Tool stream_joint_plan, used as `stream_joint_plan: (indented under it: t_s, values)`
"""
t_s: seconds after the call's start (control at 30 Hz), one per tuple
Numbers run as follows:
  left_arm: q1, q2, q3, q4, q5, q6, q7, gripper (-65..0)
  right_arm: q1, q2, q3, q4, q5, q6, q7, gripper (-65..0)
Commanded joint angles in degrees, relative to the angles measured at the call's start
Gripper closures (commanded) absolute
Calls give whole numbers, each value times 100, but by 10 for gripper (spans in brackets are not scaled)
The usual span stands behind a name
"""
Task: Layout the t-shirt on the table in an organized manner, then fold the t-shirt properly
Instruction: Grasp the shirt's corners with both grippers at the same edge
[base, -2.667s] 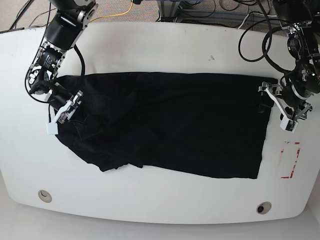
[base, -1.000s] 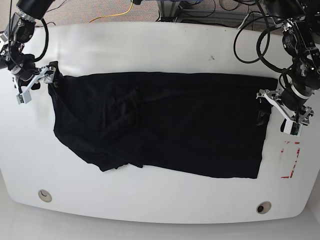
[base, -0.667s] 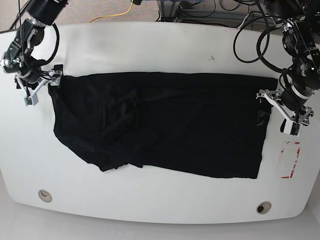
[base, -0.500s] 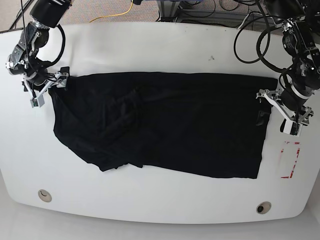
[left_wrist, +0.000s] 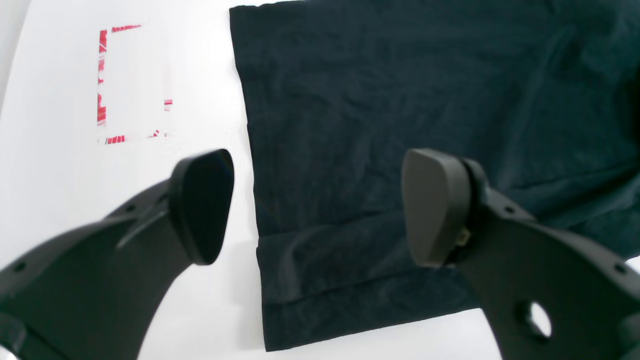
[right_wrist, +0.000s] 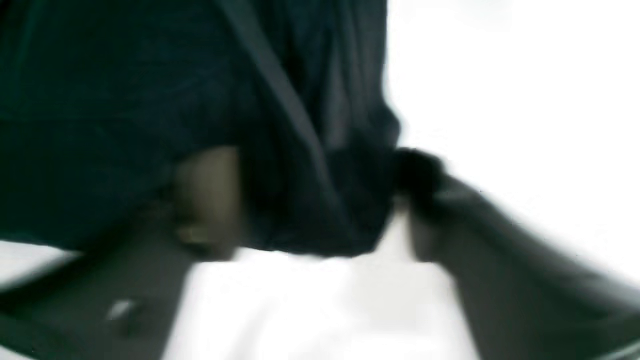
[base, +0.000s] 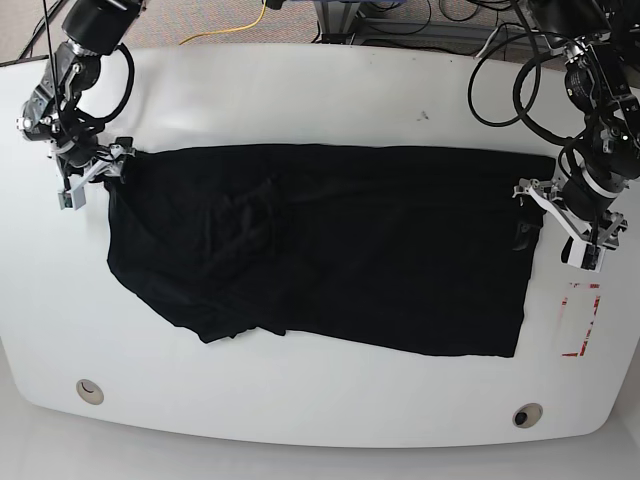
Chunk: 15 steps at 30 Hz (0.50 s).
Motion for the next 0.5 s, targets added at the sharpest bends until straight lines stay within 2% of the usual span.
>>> stream_joint_plan:
  t_s: [0.0, 0.03, 0.1, 0.23, 0.47]
  values:
    - [-5, -80, -19, -138, -34, 16, -96, -485, 33, 66, 7, 29, -31, 12, -98, -181]
    - [12, -89, -19, -226, -34, 16, -96, -485, 33, 66, 7, 29, -31, 12, -98, -97]
    - [30, -89, -37, -367, -34, 16, -96, -485, 33, 57, 7, 29, -31, 12, -98, 0]
    - [162, -106, -54, -657, -43, -10, -114, -486, 33, 57, -2, 38, -31, 12, -107, -21]
    - [399, -115, -134, -1017, -52, -28, -122, -492, 6, 57, -2, 46, -31, 12, -107, -21]
